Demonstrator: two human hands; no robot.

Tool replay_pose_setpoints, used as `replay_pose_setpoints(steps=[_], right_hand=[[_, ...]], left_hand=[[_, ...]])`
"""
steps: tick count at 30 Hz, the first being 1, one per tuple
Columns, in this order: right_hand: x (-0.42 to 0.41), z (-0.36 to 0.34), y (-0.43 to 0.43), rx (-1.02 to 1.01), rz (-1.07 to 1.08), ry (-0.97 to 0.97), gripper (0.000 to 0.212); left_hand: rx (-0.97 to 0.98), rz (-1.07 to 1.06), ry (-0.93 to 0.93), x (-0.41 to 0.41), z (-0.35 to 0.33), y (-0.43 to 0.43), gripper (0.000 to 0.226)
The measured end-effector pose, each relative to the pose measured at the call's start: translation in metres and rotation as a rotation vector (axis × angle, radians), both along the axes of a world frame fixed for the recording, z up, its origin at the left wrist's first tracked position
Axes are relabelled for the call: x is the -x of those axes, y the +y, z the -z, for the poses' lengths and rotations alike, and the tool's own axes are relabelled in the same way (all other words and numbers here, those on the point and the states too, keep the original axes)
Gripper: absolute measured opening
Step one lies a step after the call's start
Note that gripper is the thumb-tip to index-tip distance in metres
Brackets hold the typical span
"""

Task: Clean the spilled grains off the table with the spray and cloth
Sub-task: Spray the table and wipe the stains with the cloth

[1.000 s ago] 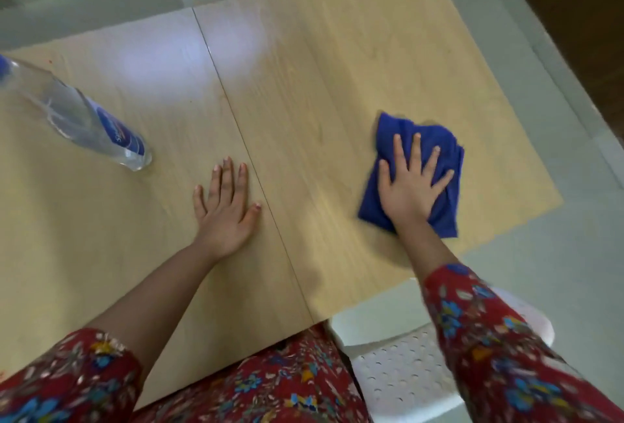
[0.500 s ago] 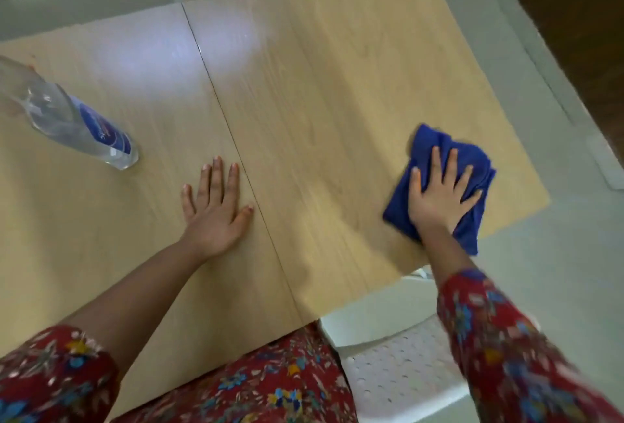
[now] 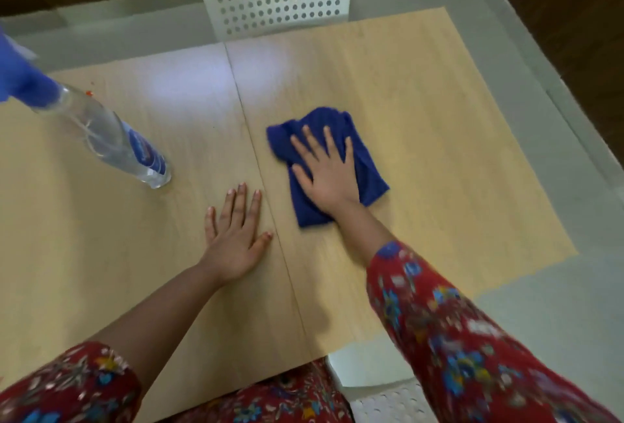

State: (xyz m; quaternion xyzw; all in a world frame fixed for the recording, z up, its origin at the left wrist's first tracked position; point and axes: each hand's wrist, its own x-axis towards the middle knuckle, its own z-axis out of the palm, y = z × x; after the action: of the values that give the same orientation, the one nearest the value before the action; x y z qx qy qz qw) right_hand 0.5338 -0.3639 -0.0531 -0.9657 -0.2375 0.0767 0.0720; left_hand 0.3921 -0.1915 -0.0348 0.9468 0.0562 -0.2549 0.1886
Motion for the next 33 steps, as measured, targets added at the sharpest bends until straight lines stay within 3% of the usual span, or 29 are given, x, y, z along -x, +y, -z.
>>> replay_pose_setpoints(steps=[3, 5, 9, 13, 16, 21, 23, 29, 33], right_hand=[[0.073, 0.002, -0.039, 0.001, -0.124, -0.004, 0.056], [0.087, 0.004, -0.077, 0.025, -0.1, -0.032, 0.056], [0.06, 0.004, -0.088, 0.079, 0.157, 0.021, 0.057], [0.036, 0.002, -0.032, 0.111, 0.404, 0.043, 0.058], [0.042, -0.004, 0.013, 0.018, 0.516, 0.062, 0.065], [0.072, -0.008, 0.109, -0.117, 0.225, 0.084, 0.07], [0.075, -0.005, 0.125, -0.104, 0.155, 0.083, 0.069], [0.074, -0.001, 0.12, -0.09, 0.12, 0.063, 0.072], [0.074, -0.003, 0.125, -0.103, 0.151, 0.056, 0.073]], left_hand=[[0.052, -0.029, -0.058, 0.004, -0.001, 0.002, 0.079], [0.186, -0.065, -0.144, 0.009, -0.007, 0.008, 0.077], [0.384, -0.271, -0.384, 0.021, -0.025, 0.023, 0.057], [0.452, -0.54, -0.522, 0.037, -0.046, 0.043, 0.042], [0.457, -0.694, -0.659, 0.046, -0.061, 0.059, 0.033], [0.467, -0.917, -0.96, 0.049, -0.097, 0.087, 0.017], [0.503, -0.906, -1.059, 0.042, -0.111, 0.097, 0.023], [0.547, -0.777, -1.084, -0.014, -0.143, 0.113, 0.06], [0.659, -0.799, -1.159, -0.048, -0.155, 0.114, 0.051]])
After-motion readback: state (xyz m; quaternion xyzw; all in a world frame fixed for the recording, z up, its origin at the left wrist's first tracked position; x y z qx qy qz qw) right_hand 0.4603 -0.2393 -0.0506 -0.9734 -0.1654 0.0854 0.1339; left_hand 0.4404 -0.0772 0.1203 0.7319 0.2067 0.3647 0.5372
